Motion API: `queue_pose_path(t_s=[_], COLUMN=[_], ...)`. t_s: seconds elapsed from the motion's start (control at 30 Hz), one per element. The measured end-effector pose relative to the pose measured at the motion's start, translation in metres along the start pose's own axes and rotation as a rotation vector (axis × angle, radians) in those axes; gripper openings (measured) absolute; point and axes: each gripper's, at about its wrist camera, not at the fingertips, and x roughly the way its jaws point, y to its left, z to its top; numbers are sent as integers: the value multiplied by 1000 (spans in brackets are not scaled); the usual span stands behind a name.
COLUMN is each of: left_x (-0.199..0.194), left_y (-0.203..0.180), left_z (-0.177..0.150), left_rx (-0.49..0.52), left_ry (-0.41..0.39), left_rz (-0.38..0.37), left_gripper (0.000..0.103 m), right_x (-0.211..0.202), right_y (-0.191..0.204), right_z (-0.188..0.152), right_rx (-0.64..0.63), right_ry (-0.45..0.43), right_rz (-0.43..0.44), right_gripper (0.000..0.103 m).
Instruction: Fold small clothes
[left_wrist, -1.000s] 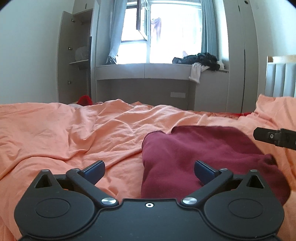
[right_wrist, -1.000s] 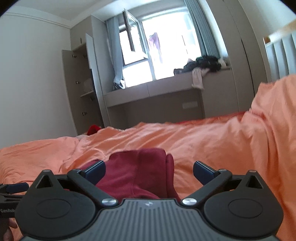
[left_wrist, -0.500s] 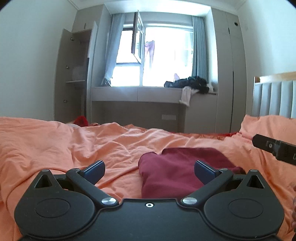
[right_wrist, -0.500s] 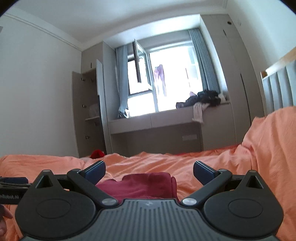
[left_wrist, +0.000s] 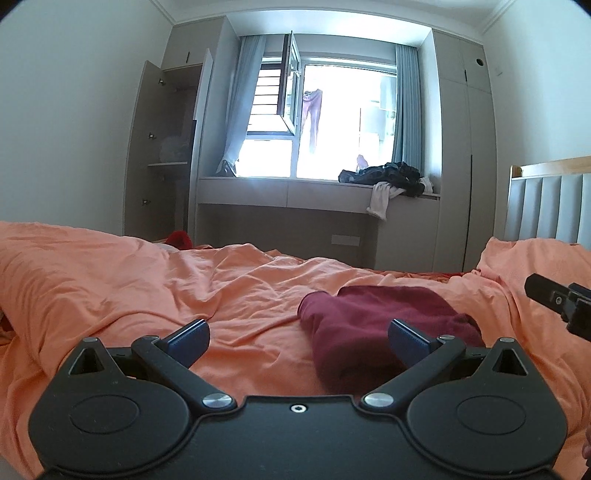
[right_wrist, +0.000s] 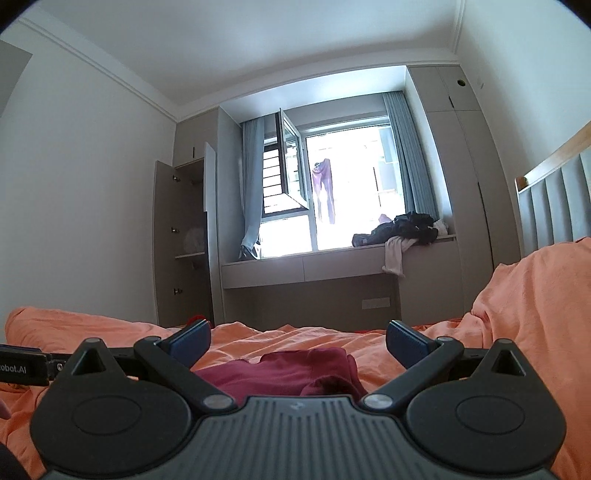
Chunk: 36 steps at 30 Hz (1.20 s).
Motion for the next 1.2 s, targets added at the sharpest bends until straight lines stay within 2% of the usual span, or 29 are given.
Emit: queue_pose_path(t_s=[0.2, 0.4, 0.63, 0.77, 0.97, 1.2], left_x=[-16, -25, -29, -28, -25, -23], left_y=[5, 7, 18, 16, 6, 5], left_z=[-19, -41, -63, -71, -76, -78], left_rx=[-4, -5, -86, -55, 8, 14], left_ry=[12, 29, 55, 59, 67, 77], left_rz=[-14, -41, -75, -48, -33, -22], left_gripper=[102, 102, 102, 102, 102, 102], right_x=[-24, -43, -58, -59, -64, -63], right_y=[2, 10, 22, 24, 21, 17], right_z=[-10, -24, -38, -44, -46, -47], right_rx=[19, -32, -57, -53, -53, -32], right_ry=[34, 88, 139, 173, 169, 177], right_rz=[-7, -30, -23, -33, -51, -65], right_gripper=[103, 103, 103, 103, 103, 103])
